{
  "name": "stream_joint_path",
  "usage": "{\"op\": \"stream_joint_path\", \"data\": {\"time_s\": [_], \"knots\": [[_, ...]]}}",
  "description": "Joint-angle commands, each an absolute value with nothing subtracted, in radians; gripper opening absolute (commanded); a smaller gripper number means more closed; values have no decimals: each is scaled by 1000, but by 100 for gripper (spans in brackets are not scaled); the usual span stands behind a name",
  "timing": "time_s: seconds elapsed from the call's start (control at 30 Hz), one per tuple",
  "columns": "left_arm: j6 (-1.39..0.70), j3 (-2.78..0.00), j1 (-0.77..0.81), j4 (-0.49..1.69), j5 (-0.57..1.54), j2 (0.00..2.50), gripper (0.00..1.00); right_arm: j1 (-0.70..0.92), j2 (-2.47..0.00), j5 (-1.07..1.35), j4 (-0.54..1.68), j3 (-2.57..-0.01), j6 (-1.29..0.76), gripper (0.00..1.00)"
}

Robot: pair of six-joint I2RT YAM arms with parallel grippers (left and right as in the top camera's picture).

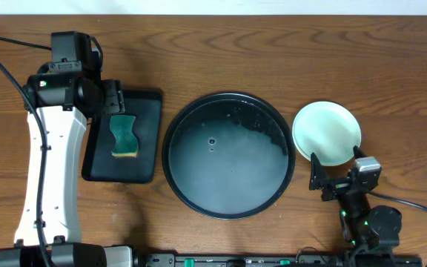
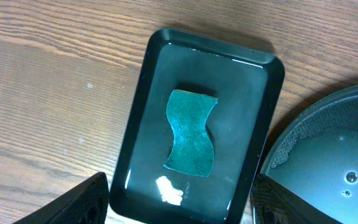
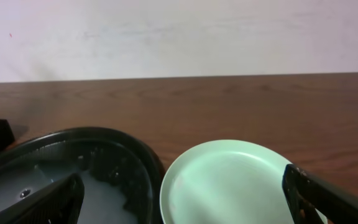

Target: Clean dirty plates on tray and stack at the side

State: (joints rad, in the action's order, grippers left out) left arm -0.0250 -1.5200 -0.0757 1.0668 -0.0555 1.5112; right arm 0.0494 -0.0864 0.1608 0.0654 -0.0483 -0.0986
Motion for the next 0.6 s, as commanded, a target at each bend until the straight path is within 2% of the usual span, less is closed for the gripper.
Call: {"op": "stream_joint_path", "data": {"time_s": [0.0, 0.57], "knots": [[-19, -1531, -75, 1068, -61, 1511, 74, 54, -26, 166, 60, -17, -119, 99], [-19, -1531, -75, 1068, -61, 1511, 74, 54, -6, 166, 59, -6, -118, 99]]}}
